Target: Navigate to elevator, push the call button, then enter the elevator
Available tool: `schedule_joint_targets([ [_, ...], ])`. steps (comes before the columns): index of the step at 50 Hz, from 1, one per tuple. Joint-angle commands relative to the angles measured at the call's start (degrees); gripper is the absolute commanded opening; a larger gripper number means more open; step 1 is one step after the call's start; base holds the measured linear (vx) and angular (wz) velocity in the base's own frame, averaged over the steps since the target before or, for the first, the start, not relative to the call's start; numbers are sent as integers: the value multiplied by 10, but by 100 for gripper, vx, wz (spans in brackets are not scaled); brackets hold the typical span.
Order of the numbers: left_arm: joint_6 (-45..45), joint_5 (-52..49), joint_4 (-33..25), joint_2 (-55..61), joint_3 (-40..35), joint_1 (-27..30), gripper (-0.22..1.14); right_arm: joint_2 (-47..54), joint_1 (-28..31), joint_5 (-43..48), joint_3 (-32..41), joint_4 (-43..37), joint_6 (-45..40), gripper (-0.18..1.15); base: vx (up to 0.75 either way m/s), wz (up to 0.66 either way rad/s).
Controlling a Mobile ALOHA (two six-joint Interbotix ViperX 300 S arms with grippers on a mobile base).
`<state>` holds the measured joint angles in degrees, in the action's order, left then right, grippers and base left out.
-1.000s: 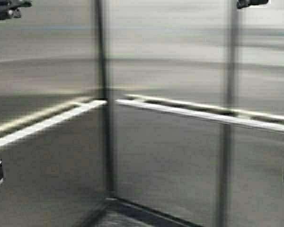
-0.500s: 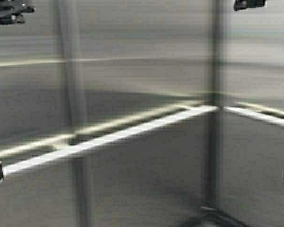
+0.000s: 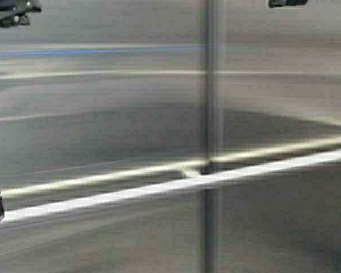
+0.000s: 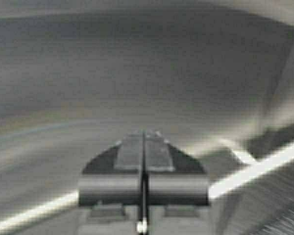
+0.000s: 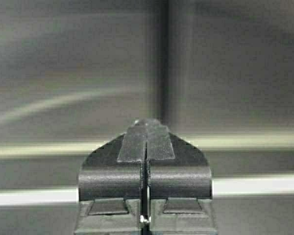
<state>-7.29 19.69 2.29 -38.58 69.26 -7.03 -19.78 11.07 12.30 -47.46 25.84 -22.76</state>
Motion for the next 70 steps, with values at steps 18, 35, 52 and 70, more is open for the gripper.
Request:
schedule_joint_targets([
  [18, 0, 4, 1, 7, -9, -1, 2, -4, -1, 8, -3, -1, 4, 5, 4, 56],
  [35, 1, 4, 1, 18, -5, -4, 2, 19, 1, 43, 4, -1, 4, 5, 3, 54],
  [52, 1, 4, 1, 23, -4, -4, 2, 20, 41, 47, -8, 2, 5, 5, 2, 65],
  [70, 11, 4, 1, 27, -6, -4, 2, 62, 53, 61, 13, 2, 4, 5, -1, 62],
])
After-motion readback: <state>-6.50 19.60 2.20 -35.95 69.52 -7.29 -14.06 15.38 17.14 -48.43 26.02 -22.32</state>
